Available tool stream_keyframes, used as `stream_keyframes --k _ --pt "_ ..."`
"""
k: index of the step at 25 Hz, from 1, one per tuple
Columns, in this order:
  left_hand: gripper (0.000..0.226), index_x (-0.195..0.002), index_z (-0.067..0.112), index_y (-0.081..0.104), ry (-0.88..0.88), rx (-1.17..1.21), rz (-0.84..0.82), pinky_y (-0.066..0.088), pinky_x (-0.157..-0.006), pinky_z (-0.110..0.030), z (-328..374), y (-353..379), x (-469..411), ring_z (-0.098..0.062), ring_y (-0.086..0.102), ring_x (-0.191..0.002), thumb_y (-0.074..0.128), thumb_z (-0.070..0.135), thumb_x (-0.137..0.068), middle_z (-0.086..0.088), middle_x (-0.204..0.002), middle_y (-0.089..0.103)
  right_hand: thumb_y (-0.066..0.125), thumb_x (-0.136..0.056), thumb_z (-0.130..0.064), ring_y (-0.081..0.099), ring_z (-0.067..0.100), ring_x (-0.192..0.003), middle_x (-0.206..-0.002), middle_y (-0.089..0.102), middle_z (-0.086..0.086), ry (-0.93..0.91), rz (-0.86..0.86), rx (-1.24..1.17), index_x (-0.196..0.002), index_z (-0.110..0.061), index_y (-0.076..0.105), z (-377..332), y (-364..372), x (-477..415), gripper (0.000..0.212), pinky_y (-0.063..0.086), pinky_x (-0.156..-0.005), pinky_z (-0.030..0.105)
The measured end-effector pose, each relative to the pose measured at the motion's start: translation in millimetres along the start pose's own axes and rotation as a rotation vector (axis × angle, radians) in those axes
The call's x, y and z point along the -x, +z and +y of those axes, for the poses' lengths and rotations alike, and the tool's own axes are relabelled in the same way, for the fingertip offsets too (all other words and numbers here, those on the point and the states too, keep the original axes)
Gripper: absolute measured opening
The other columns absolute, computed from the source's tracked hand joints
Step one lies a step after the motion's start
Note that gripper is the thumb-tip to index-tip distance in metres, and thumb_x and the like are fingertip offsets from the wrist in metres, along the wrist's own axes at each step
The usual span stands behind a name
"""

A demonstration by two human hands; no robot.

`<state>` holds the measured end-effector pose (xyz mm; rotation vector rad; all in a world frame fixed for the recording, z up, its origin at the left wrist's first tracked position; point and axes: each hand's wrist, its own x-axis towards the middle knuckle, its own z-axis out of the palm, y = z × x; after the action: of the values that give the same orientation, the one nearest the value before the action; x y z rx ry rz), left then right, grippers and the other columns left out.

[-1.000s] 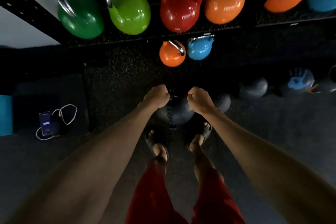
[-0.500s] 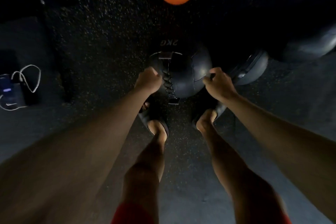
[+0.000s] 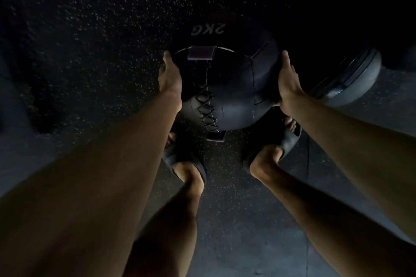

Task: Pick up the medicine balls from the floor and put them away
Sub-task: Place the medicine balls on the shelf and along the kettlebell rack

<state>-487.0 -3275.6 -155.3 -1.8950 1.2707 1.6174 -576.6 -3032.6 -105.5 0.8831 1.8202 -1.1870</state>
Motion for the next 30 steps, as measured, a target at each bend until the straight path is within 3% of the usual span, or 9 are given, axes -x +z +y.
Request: stream_keyframes --k 8,15,19,24,27,30 --pt "0.114 -0.131 0.041 0.060 0.008 0.048 -0.046 0.042 -0.103 -0.057 17 -24 -5 -0.032 0.061 -0.117 0.045 0.098 -0.034 -0.002 -0.131 0.064 0.030 -0.097 -0.067 0.047 0.027 -0.132 -0.147 0.047 0.003 -0.072 0.109 -0.066 -0.151 -0.030 0.035 -9 2 40 0.065 0.038 -0.112 0.050" --pt "0.114 -0.141 0.029 0.053 0.075 -0.039 -0.023 0.040 -0.106 -0.060 110 -85 191 -0.038 0.059 -0.117 0.034 0.089 -0.046 -0.010 -0.132 0.061 0.031 -0.096 -0.069 0.046 0.030 -0.133 -0.147 0.048 0.007 -0.143 0.160 -0.103 -0.149 -0.025 0.039 -90 -22 196 0.069 0.038 -0.111 0.049" --pt "0.126 -0.135 0.027 0.059 0.181 -0.083 0.003 0.046 -0.102 -0.056 166 -135 292 -0.038 0.063 -0.110 0.031 0.090 -0.030 -0.011 -0.127 0.065 0.031 -0.094 -0.070 0.046 0.034 -0.133 -0.147 0.049 0.010 -0.205 0.205 -0.164 -0.148 -0.024 0.041 -138 -33 306 0.072 0.036 -0.112 0.052" --pt "0.113 -0.129 0.025 0.064 0.406 -0.058 -0.058 0.050 -0.099 -0.055 227 -188 427 -0.037 0.067 -0.107 0.038 0.089 -0.040 -0.011 -0.120 0.069 0.030 -0.078 -0.081 0.051 0.034 -0.127 -0.138 0.056 0.008 -0.294 0.213 -0.292 -0.142 -0.028 0.047 -195 -55 438 0.085 0.039 -0.110 0.054" --pt "0.110 -0.127 0.029 0.065 0.498 -0.040 -0.114 0.050 -0.097 -0.056 263 -213 448 -0.035 0.067 -0.107 0.039 0.098 -0.045 -0.009 -0.124 0.069 0.029 -0.065 -0.085 0.053 0.033 -0.125 -0.135 0.058 0.007 -0.384 0.221 -0.328 -0.140 -0.027 0.049 -232 -73 508 0.096 0.040 -0.109 0.052" --pt "0.119 -0.126 0.027 0.066 0.595 -0.021 -0.114 0.050 -0.099 -0.053 291 -234 501 -0.035 0.067 -0.108 0.031 0.102 -0.041 -0.010 -0.123 0.069 0.030 -0.071 -0.082 0.050 0.035 -0.128 -0.137 0.057 0.009 -0.499 0.229 -0.345 -0.141 -0.025 0.049 -271 -90 572 0.092 0.037 -0.111 0.053"
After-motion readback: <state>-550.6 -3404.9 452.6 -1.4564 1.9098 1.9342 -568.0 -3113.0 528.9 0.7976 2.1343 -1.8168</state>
